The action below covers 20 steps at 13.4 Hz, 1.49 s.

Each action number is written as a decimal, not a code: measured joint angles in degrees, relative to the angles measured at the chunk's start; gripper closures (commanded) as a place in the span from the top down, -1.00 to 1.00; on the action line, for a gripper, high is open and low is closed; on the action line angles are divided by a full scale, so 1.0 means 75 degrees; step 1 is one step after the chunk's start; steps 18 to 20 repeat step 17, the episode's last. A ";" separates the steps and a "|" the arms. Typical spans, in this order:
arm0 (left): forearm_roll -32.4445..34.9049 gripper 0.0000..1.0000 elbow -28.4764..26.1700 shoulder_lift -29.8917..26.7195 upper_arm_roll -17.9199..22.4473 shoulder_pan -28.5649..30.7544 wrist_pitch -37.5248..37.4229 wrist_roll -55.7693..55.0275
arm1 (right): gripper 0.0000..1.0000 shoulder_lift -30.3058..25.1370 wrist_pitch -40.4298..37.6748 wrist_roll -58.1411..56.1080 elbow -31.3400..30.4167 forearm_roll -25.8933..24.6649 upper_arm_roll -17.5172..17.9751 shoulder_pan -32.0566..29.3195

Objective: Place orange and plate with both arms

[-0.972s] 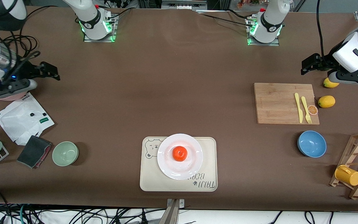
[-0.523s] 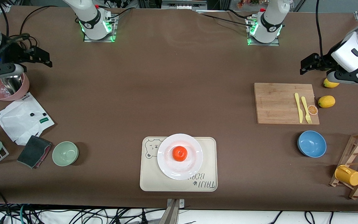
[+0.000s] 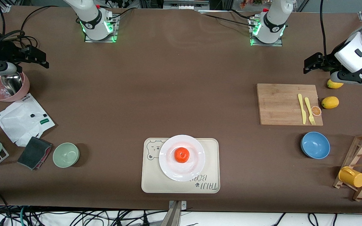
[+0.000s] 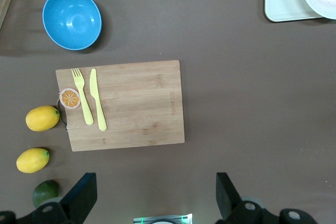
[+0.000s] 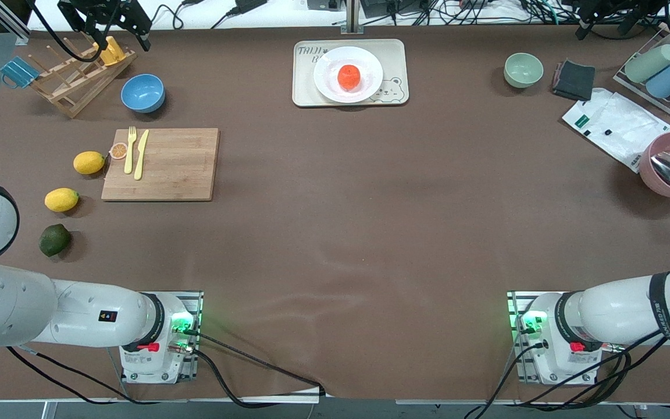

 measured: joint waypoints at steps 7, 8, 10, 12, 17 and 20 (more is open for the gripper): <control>0.0000 1.00 0.0002 0.0000 0.0009 0.0008 -0.0001 0.0000 | 1.00 0.0158 0.0439 0.0001 0.0002 -0.0266 0.0018 0.0140; 0.0000 1.00 0.0002 0.0000 0.0008 0.0008 -0.0001 0.0000 | 1.00 0.0158 0.0440 0.0001 0.0004 -0.0274 0.0017 0.0140; 0.0000 1.00 0.0002 0.0000 0.0008 0.0007 -0.0001 0.0000 | 1.00 0.0158 0.0441 0.0001 0.0005 -0.0282 0.0015 0.0140; 0.0000 1.00 0.0013 0.0000 0.0008 0.0007 0.0000 0.0000 | 1.00 0.0158 0.0443 0.0001 0.0005 -0.0286 0.0014 0.0140; 0.0136 1.00 0.0079 0.0000 0.0008 0.0006 0.0000 0.0000 | 1.00 0.0158 0.0444 0.0001 0.0006 -0.0304 0.0014 0.0140; 0.0136 1.00 0.0079 0.0000 0.0008 0.0006 0.0000 0.0000 | 1.00 0.0158 0.0444 0.0001 0.0006 -0.0304 0.0014 0.0140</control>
